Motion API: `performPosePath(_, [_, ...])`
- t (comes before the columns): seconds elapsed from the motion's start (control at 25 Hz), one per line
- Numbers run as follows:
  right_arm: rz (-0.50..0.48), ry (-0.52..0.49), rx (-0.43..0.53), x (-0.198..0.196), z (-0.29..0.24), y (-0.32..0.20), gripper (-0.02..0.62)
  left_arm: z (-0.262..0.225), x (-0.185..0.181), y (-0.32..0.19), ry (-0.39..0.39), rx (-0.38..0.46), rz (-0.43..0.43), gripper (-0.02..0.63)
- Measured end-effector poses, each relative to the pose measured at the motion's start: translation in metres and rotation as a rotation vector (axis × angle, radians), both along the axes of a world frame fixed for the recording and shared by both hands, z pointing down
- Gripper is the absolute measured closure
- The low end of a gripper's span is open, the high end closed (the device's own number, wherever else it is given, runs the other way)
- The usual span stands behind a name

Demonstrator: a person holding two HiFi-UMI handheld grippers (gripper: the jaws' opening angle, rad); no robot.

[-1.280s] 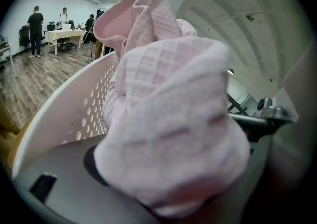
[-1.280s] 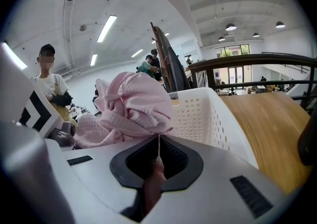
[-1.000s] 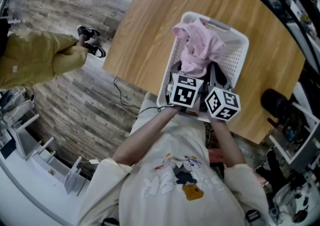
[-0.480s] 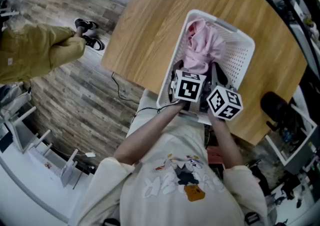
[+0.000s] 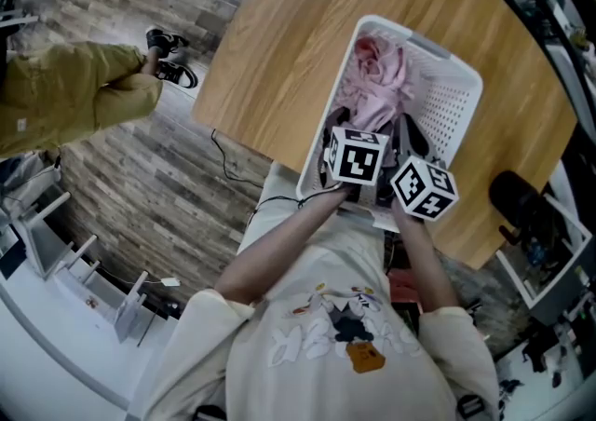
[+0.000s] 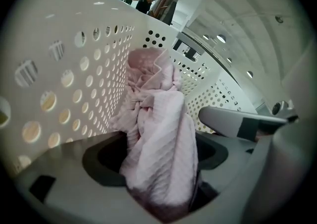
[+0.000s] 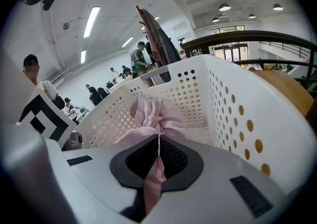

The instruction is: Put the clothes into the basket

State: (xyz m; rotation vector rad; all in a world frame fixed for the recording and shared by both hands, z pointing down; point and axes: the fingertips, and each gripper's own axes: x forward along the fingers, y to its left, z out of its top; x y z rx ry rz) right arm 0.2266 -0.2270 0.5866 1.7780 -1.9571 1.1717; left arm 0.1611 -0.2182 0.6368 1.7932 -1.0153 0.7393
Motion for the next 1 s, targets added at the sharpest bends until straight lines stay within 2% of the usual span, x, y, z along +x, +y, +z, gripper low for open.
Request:
performPosePath(0.24, [0.013,-0.006,0.014,0.001,-0.006,-0.002,0.571,-0.014,-0.004,0.001,0.010,-0.005,-0.001,0.229])
performPosePath(0.48, [0.027,-0.005,0.033,0.006,-0.020,0.000,0.571,-0.031,-0.003,0.001,0.029,0.029,-0.006,0.229])
performPosePath(0.68, [0.044,0.002,0.043,0.004,-0.028,0.011,0.571,-0.043,-0.007,0.008,0.042,0.034,0.007,0.262])
performPosePath(1.0, [0.080,0.026,0.096,0.014,-0.052,0.017,0.571,-0.079,-0.005,0.004,0.088,0.099,0.026,0.298])
